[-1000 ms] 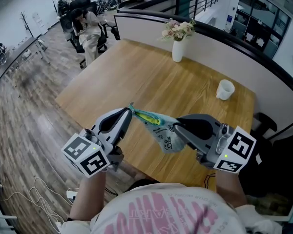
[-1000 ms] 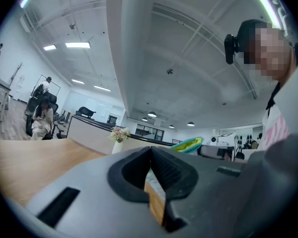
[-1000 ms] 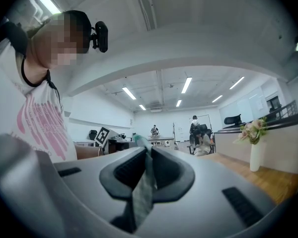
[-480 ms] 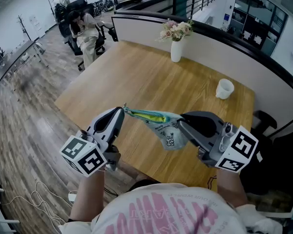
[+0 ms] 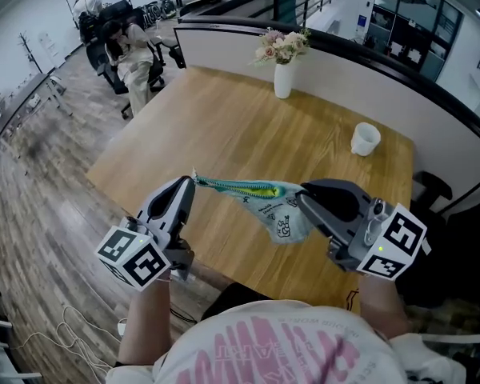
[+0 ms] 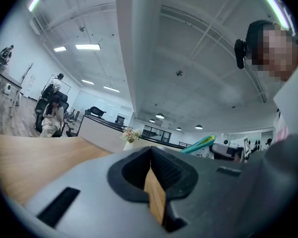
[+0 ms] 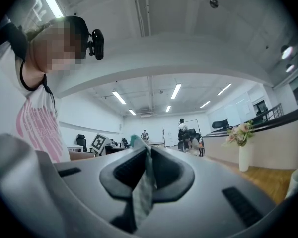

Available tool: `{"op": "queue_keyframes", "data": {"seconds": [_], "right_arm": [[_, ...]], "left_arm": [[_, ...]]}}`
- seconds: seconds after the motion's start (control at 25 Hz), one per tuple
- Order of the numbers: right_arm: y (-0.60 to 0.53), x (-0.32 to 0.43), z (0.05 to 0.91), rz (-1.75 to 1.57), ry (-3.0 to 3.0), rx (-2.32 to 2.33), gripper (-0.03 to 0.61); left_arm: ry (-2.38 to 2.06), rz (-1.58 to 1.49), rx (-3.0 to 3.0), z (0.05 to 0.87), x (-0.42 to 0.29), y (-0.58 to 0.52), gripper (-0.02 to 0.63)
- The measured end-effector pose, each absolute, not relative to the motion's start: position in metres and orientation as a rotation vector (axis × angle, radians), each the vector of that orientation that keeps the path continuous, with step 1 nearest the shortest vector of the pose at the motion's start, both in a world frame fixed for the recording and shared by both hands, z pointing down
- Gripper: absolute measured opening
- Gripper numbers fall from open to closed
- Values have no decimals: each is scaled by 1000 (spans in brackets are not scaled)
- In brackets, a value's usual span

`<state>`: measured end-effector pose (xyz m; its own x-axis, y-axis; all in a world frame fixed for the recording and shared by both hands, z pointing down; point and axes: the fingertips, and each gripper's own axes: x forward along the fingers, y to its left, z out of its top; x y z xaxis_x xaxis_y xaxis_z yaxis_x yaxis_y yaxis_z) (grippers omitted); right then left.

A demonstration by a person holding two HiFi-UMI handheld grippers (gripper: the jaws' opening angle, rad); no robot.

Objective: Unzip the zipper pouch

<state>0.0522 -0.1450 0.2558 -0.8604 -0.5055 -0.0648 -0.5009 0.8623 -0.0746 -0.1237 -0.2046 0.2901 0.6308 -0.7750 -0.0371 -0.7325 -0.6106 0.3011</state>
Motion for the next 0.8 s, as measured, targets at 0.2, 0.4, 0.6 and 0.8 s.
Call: {"op": "queue_keyframes", "data": {"seconds": [0.2, 0.4, 0.6, 0.8], "right_arm": [[-152, 47, 265, -127, 2955, -890, 31], [-166, 47, 284, -287, 2889, -1146, 32], [-192, 49, 310, -497, 2697, -1420, 32], [-211, 57, 345, -671, 2425, -1788, 32]], "left_arm": [[-1171, -218, 2583, 306, -127, -217, 9], [-1072, -51, 2570, 350, -123, -222, 28], [-1028, 44, 2486, 381, -155, -242, 0], [-898, -32, 2456, 379, -168, -253, 0]]}}
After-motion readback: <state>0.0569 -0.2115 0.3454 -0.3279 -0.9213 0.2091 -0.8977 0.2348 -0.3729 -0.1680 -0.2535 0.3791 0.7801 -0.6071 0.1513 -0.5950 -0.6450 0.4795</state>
